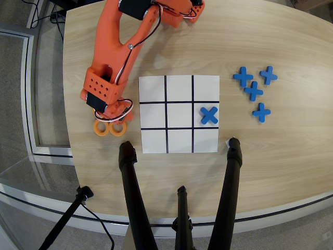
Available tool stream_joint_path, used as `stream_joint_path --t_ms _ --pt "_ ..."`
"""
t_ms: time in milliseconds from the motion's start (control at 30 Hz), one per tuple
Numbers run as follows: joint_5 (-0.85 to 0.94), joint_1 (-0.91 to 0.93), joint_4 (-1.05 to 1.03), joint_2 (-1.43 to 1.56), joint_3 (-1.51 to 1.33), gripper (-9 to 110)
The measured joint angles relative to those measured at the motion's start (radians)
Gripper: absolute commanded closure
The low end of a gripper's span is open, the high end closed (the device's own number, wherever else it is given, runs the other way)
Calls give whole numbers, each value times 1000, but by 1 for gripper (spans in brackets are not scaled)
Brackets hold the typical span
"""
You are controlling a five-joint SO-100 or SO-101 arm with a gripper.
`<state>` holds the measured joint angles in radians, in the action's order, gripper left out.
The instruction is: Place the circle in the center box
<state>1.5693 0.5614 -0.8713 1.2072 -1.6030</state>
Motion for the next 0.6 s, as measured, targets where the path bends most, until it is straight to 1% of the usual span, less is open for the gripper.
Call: stream_joint_path --t_ms 600 --pt "12 5 44 -11 -37 81"
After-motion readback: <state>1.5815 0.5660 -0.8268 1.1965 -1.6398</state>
